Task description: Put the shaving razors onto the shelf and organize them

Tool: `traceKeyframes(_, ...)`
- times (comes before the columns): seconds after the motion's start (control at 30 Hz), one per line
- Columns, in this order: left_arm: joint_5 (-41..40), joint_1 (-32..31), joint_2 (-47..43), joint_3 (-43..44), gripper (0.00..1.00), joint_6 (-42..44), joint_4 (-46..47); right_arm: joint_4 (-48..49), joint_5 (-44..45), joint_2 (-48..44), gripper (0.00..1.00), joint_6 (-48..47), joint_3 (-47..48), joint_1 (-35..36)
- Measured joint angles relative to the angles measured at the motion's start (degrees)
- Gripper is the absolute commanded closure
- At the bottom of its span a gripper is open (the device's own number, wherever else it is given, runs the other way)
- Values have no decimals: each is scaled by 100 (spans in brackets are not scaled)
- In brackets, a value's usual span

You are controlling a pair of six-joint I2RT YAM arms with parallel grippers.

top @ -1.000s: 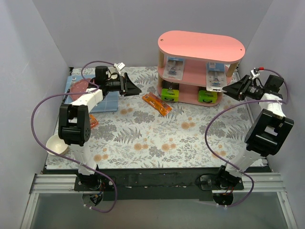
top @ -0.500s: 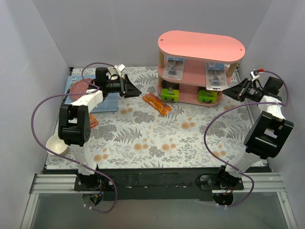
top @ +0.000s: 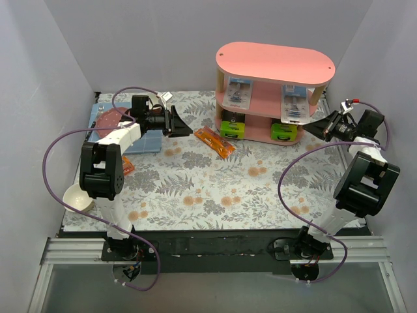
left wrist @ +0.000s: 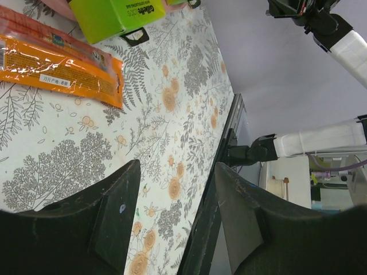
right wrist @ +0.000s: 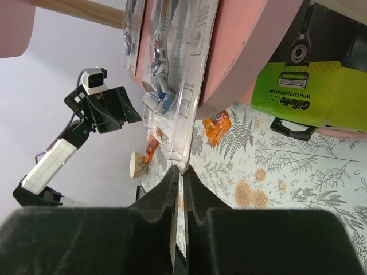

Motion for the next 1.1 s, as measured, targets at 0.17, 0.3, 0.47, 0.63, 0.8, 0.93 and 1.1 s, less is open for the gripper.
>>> traceKeyframes(0.17, -96, -24, 0, 118, 46, 339, -328, 341, -11, 0, 89, 291, -57, 0)
traceKeyframes(0.3, -214, -118, 0, 179, 46, 621, -555, 472, 26, 0, 89, 424, -57, 0)
traceKeyframes(0.47, -304, -264, 0, 212, 46, 863, -789, 595, 92, 4, 90, 540, -57, 2)
traceKeyframes(0.63, -367, -315, 0, 247, 46, 992, -914, 638, 140, 70, 90, 551, -57, 20)
traceKeyframes(0.8, -446, -315, 0, 254, 46, 1093, -1021, 678, 138, 170, 91, 549, -11, 50)
traceKeyframes(0.93, -498, -313, -20, 254, 46, 1147, -1069, 682, 133, 275, 91, 542, 94, 76)
traceKeyframes(1.1, -516, -313, -109, 254, 44, 1187, -1088, 675, 144, 348, 62, 527, 195, 76)
